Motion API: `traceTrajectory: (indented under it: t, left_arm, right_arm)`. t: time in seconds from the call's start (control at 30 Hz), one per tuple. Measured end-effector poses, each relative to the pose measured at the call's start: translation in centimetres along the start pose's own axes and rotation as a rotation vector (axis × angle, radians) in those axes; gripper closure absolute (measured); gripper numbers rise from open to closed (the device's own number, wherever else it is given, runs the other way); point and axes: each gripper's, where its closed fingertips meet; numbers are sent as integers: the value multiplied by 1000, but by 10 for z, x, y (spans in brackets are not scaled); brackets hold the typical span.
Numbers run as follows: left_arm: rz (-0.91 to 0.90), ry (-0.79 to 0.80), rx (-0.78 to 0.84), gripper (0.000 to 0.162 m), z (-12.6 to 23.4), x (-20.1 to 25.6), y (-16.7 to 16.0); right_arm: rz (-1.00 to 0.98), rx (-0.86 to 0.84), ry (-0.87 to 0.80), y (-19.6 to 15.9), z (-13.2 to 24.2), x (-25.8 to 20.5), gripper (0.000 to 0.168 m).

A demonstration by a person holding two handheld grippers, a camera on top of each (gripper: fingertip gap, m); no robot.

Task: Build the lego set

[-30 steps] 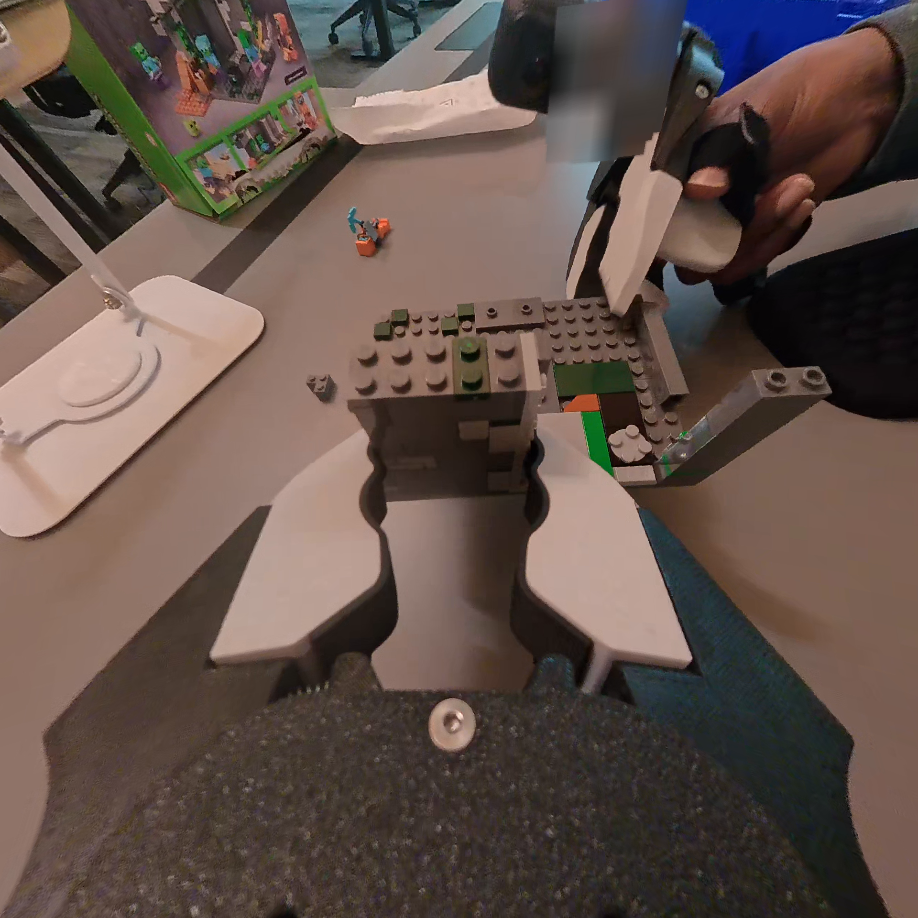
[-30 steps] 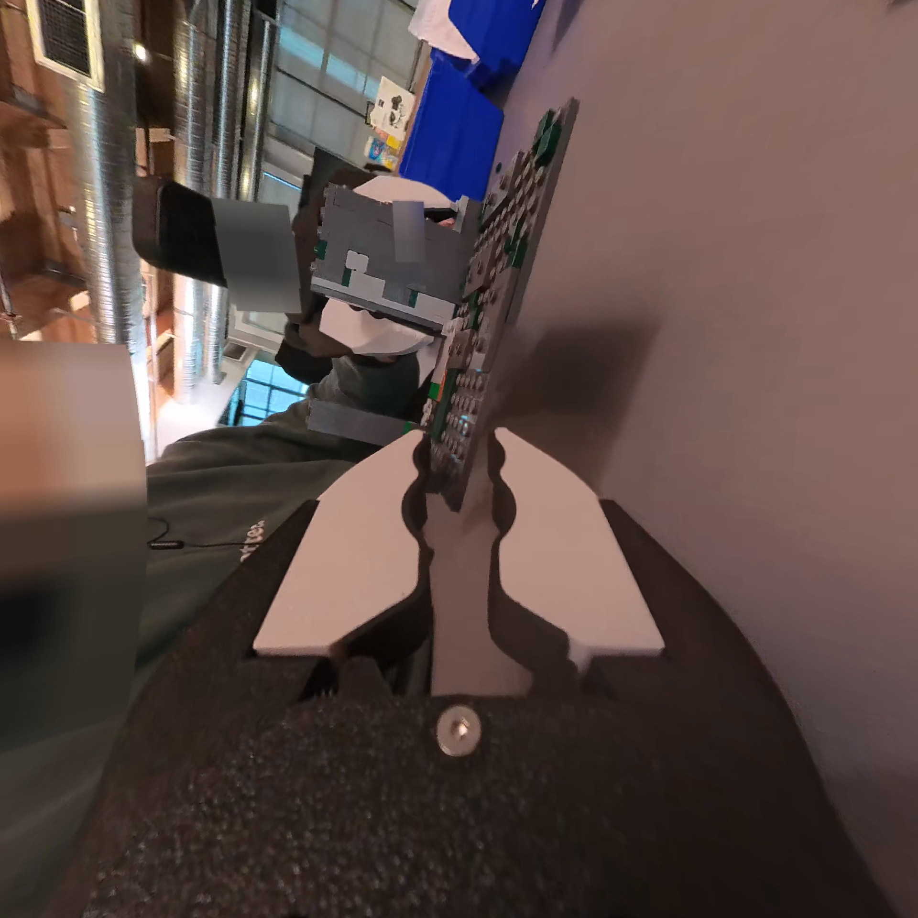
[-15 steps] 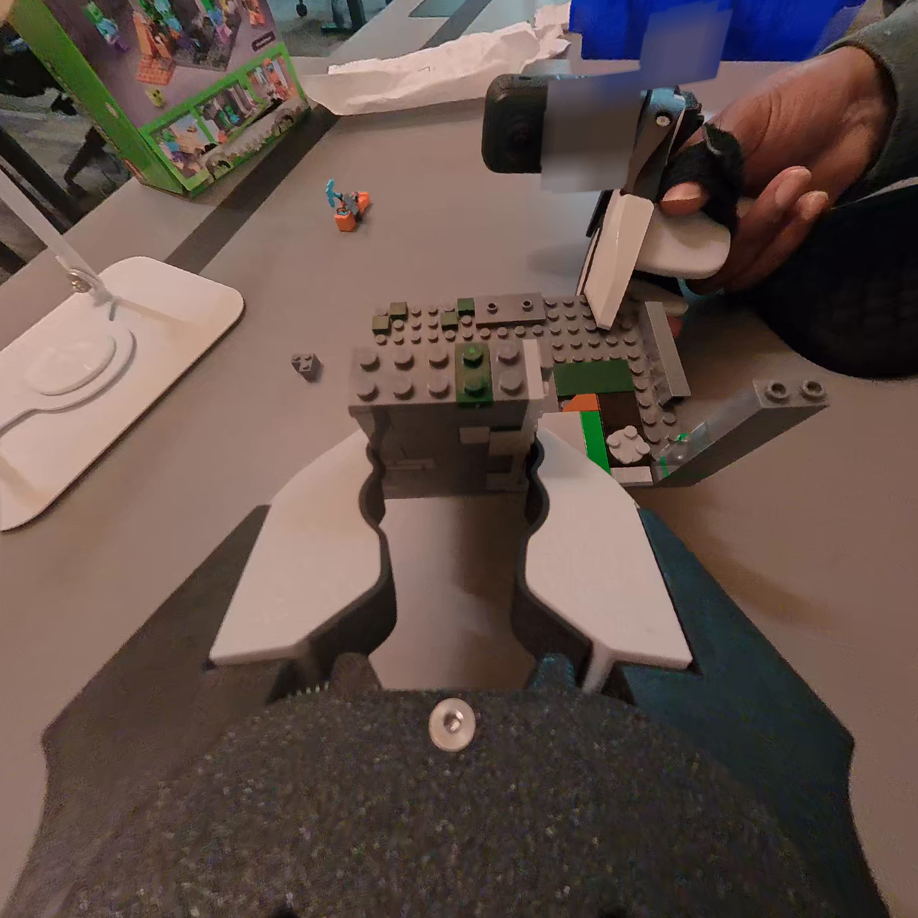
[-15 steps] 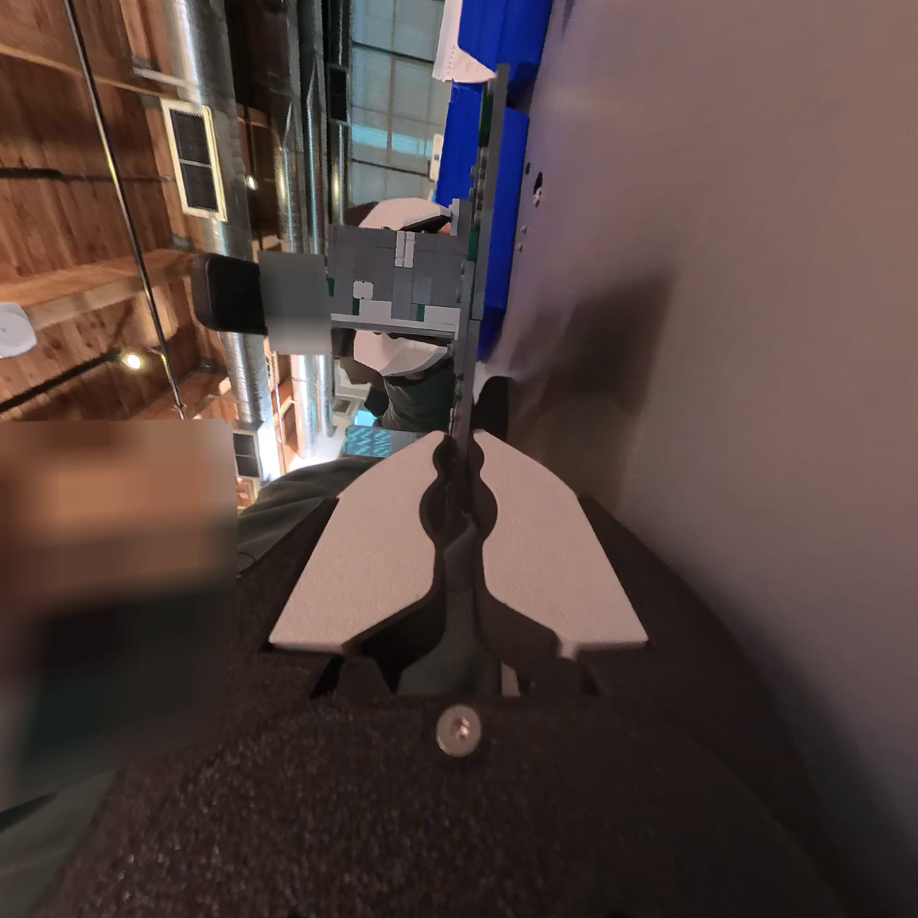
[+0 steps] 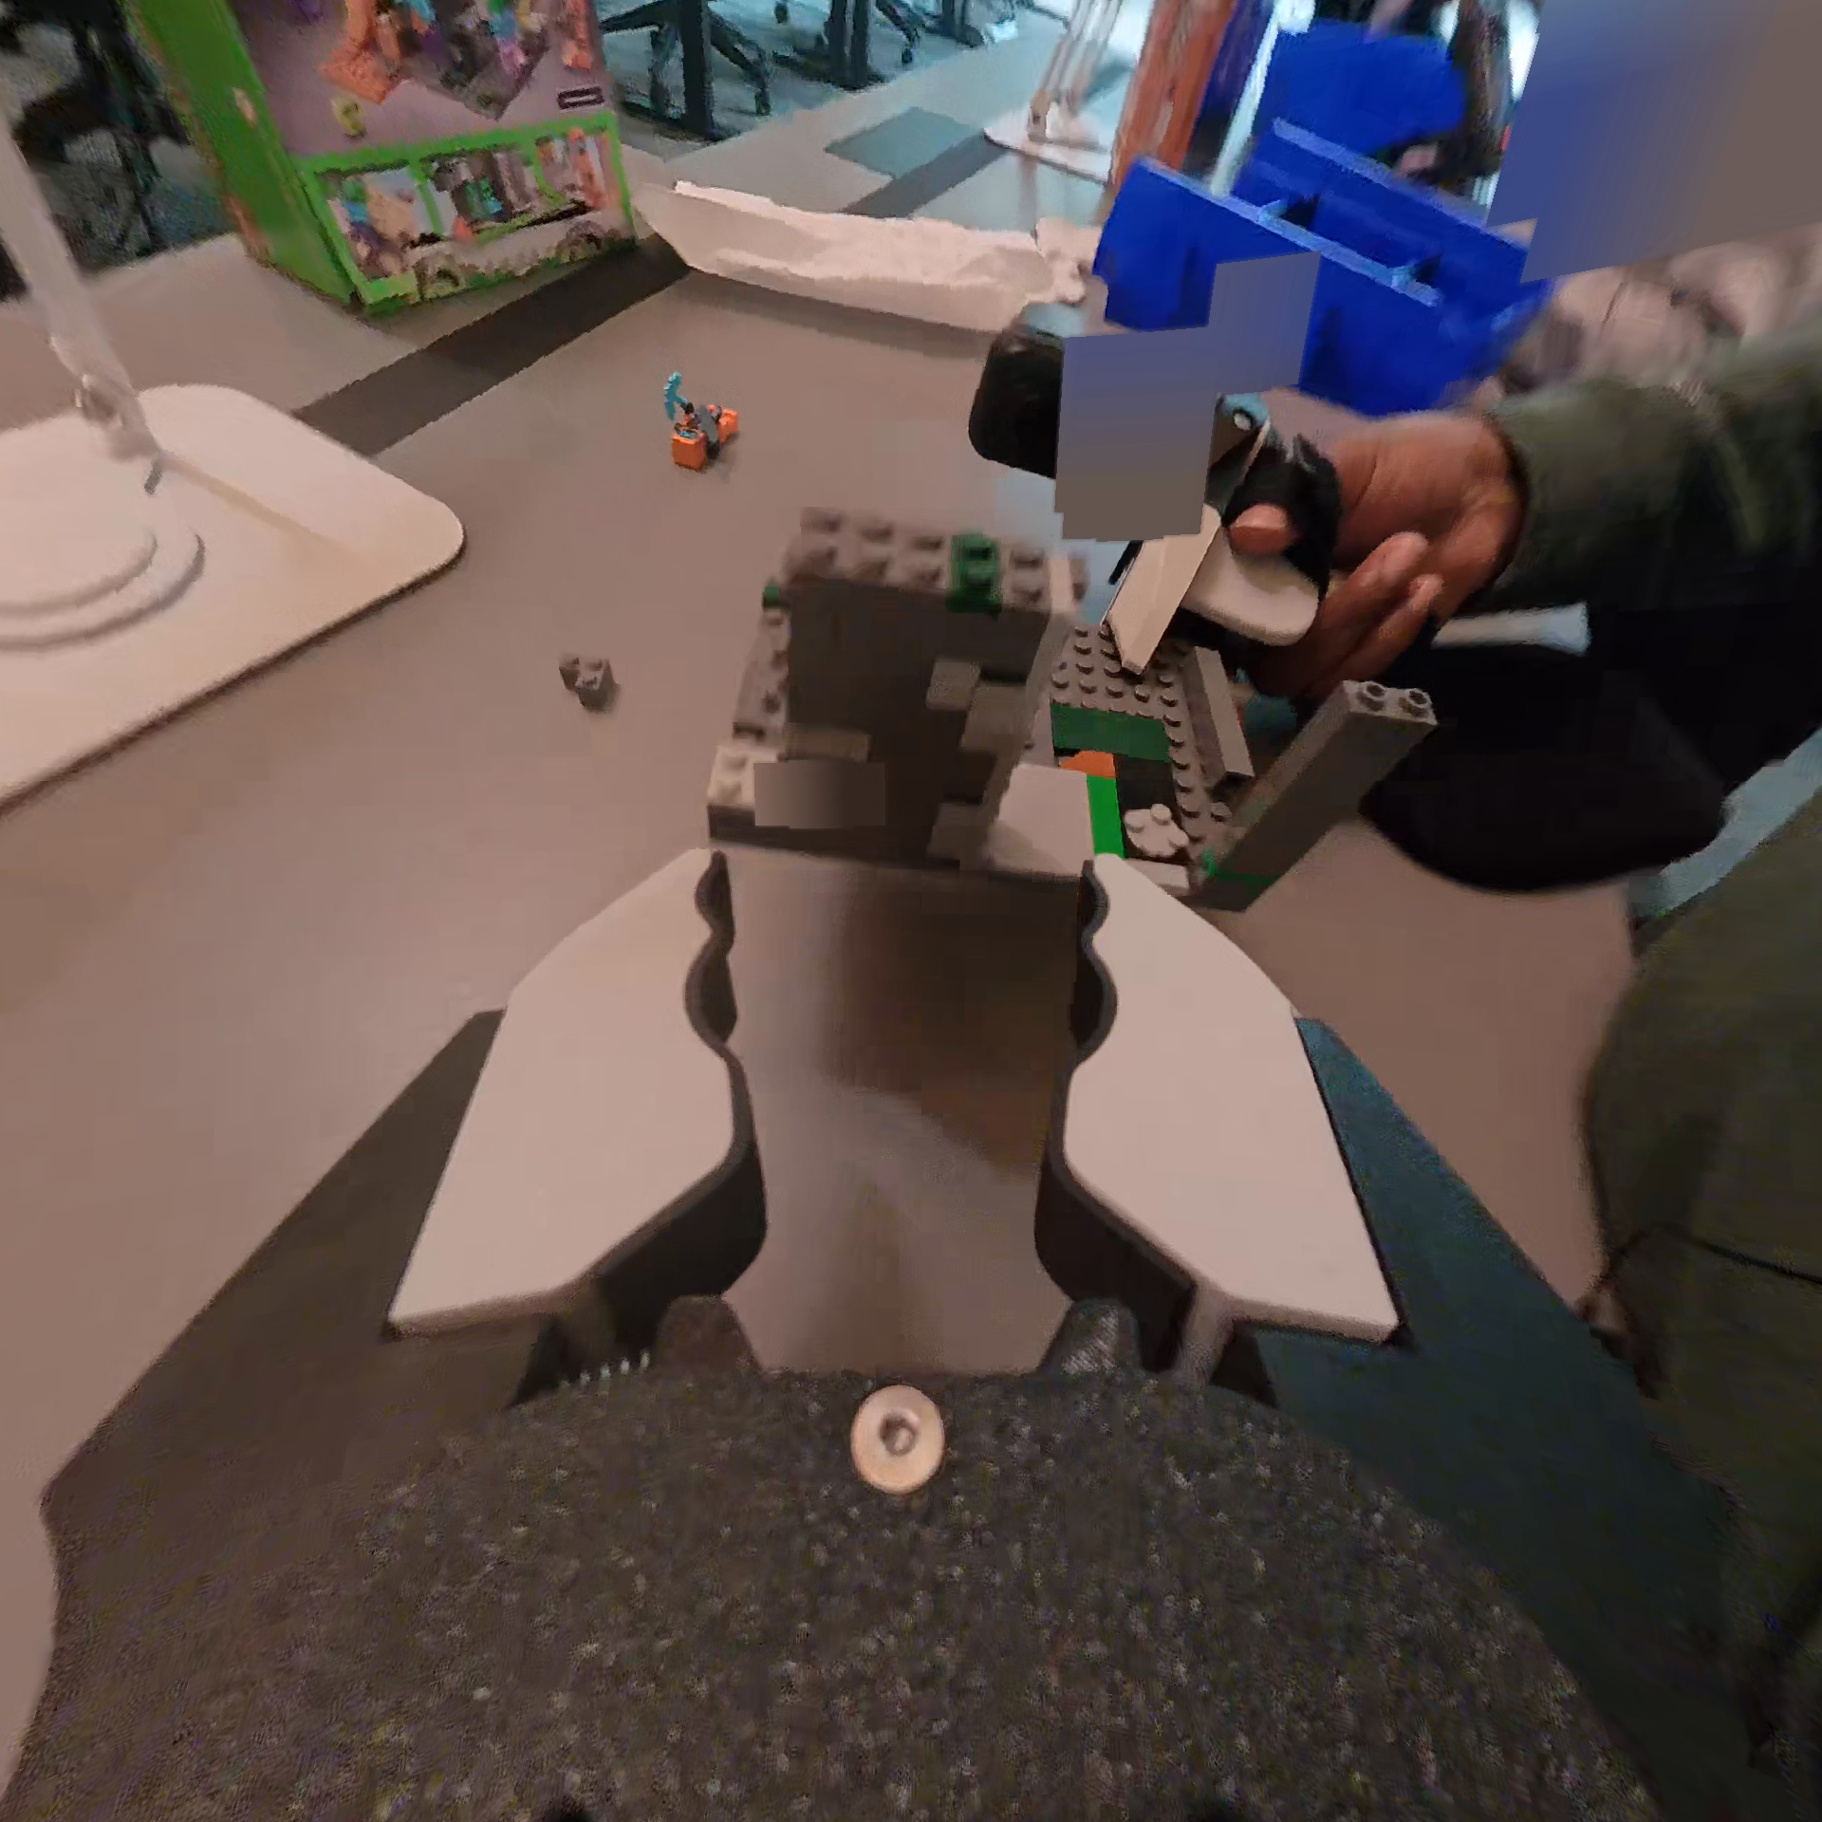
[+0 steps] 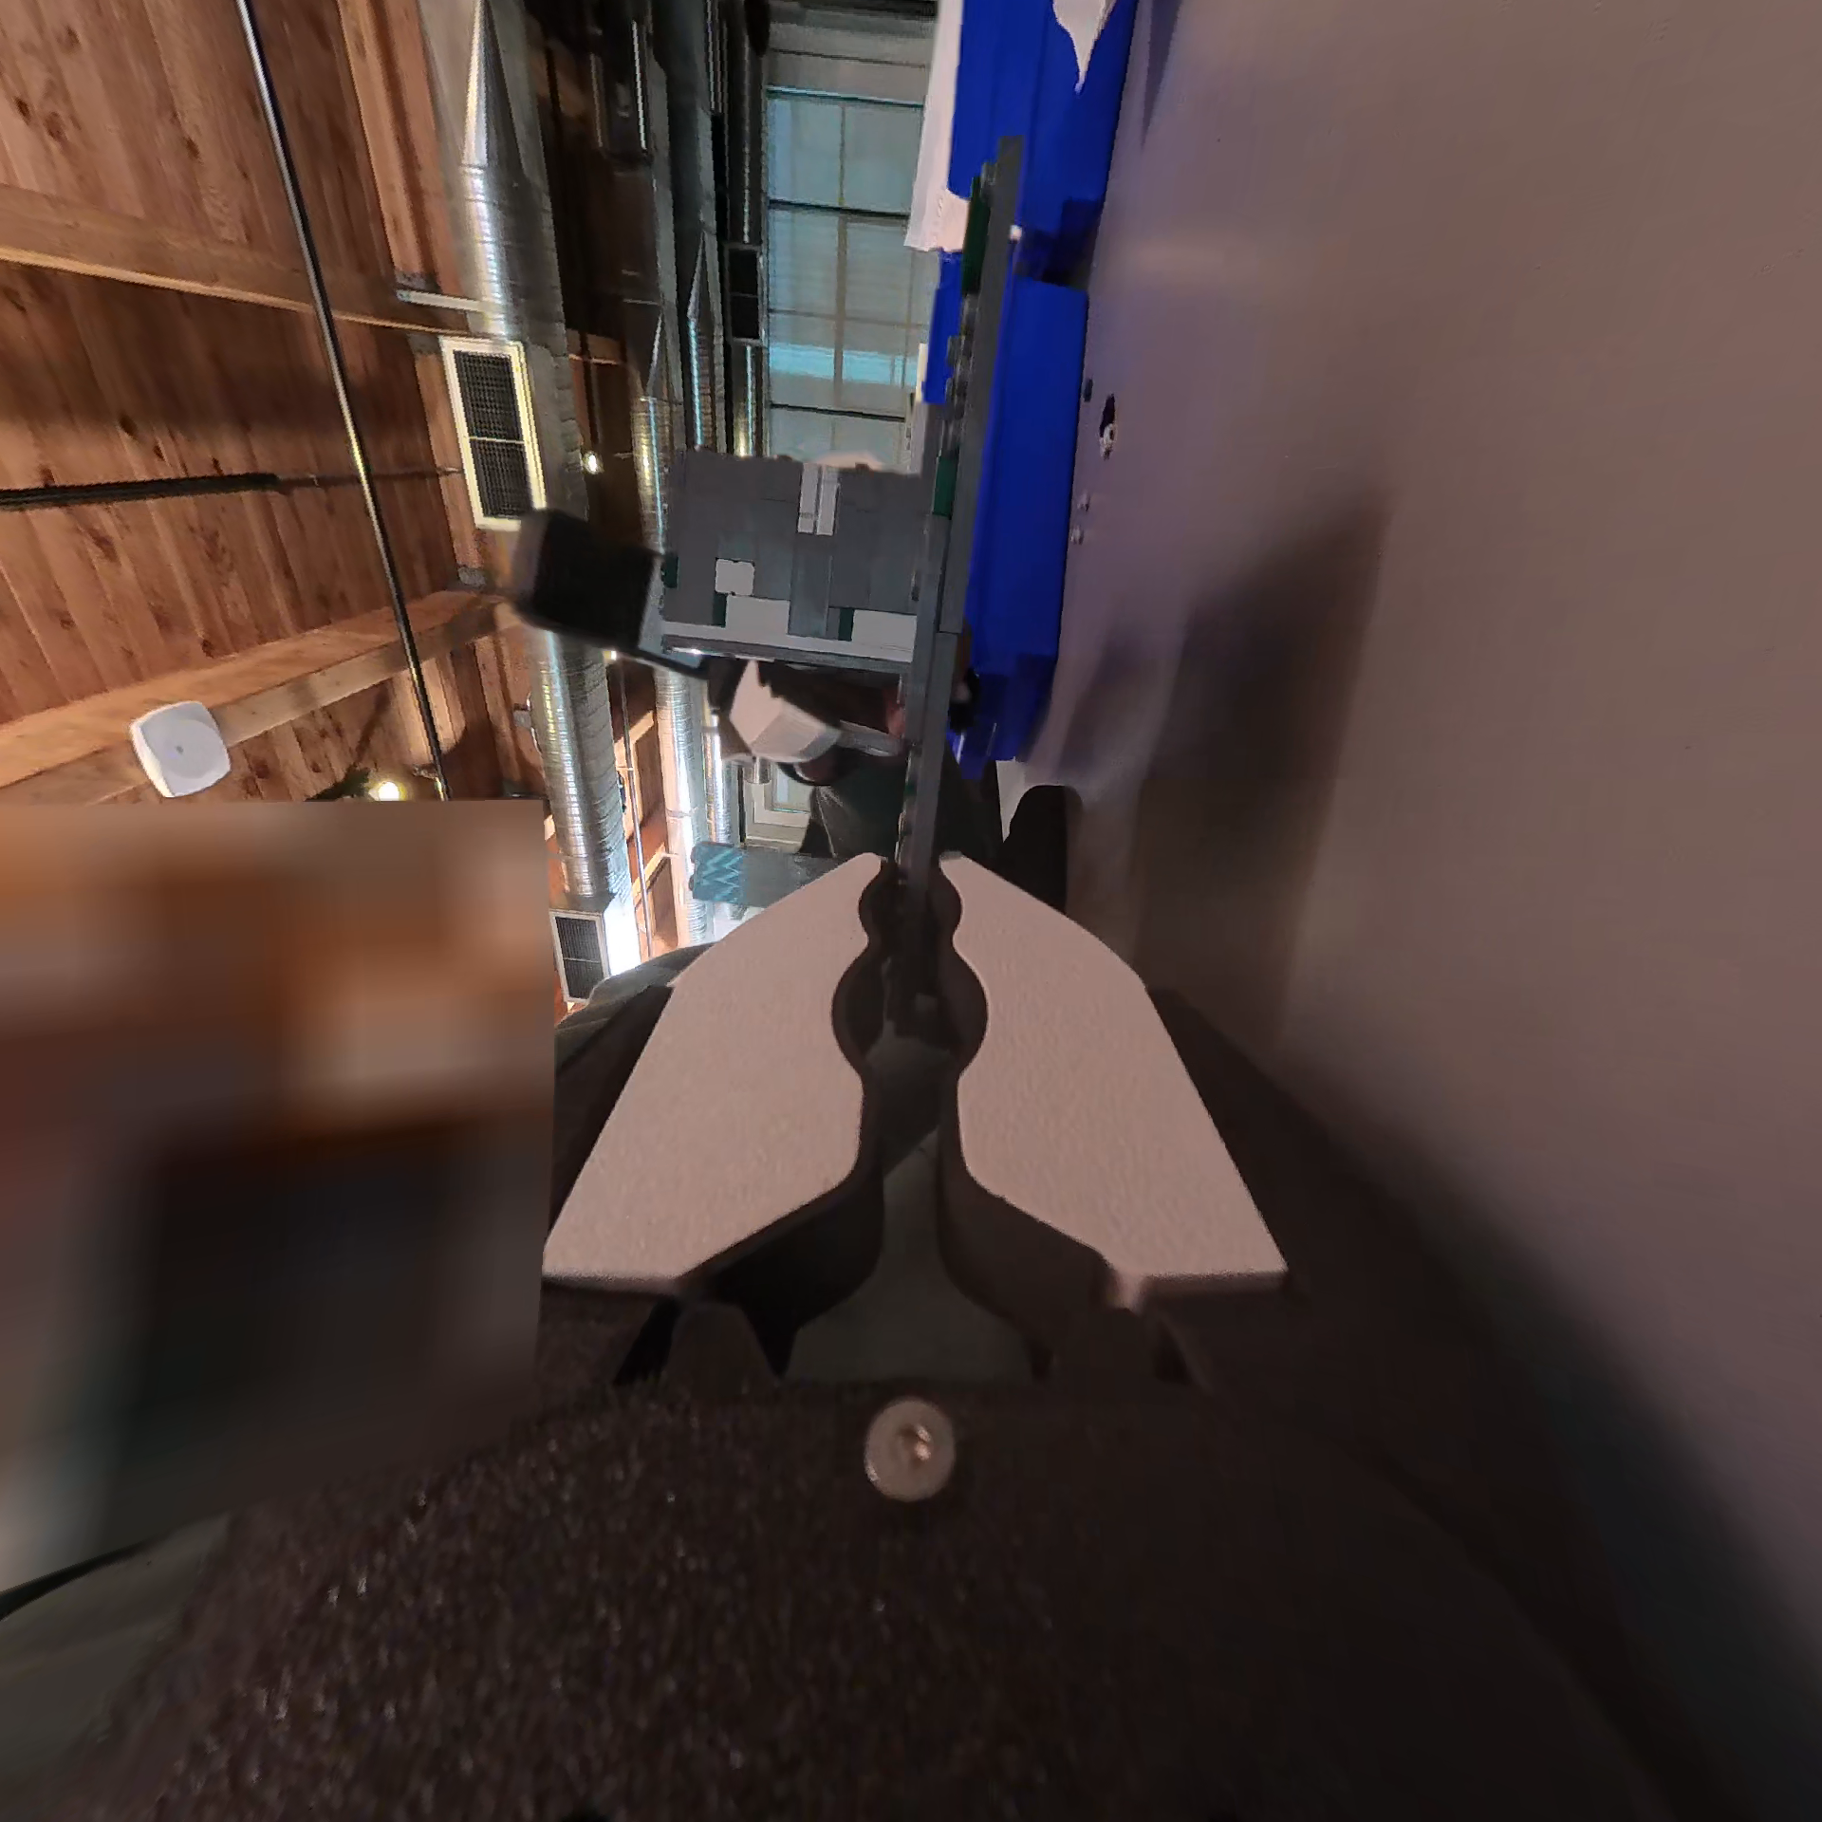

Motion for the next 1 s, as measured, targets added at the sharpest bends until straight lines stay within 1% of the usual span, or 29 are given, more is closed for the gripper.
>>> traceTrajectory:
  t: [0.07,0.13,0.23,0.3,0.33,0.57,0.77,1.0]
  left_arm:
    - [141,-26,89,106,5,4,-2]
    - [312,-72,196,114,3,9,-6]
    - [581,-167,376,118,-5,16,-7]
    - [711,-231,487,124,-10,19,-4]
    - [754,-251,518,124,-13,20,-4]
    - [929,-397,673,130,-35,37,6]
    - [985,-361,735,152,-35,33,0]
    - [1022,-356,785,155,-27,31,-4]
  right_arm:
    - [20,13,13,3,4,-4,163]
    - [30,24,26,5,7,-9,163]
    - [45,25,37,6,6,-16,163]
    - [57,17,43,5,3,-20,163]
    - [63,14,47,4,2,-22,163]
    - [88,-8,46,2,-7,-23,163]
    - [104,-66,27,-3,-19,-19,163]
    - [193,-81,14,-2,-28,-26,161]
Point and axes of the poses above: each gripper's, where its closed fingertips meet, z back along the fingers, y out of its top, x = y × z across the jaws, and after that the axes turned 15 degrees about -y, right-handed
